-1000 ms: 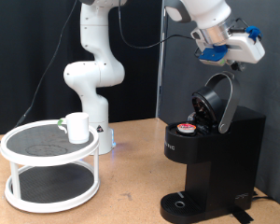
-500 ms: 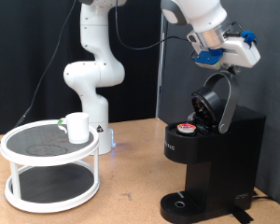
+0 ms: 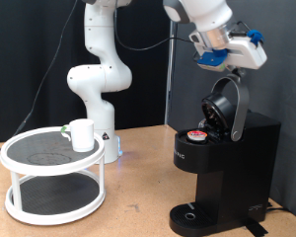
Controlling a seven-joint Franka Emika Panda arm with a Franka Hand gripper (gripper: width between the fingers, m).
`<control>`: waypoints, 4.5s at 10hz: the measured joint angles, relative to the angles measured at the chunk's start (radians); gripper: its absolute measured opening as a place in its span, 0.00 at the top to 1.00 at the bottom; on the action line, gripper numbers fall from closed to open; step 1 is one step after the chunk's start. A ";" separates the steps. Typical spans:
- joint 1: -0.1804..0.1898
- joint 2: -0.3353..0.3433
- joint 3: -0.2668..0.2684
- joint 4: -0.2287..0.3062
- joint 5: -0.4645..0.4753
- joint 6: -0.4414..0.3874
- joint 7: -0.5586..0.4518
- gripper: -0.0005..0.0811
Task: Make a cup of coffee with the keurig machine
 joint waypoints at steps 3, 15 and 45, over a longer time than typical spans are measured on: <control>-0.030 -0.046 -0.016 -0.051 -0.053 0.004 0.004 0.99; -0.120 -0.064 -0.047 -0.164 -0.231 0.069 0.021 0.99; -0.131 -0.258 -0.109 -0.456 0.172 0.165 -0.299 0.99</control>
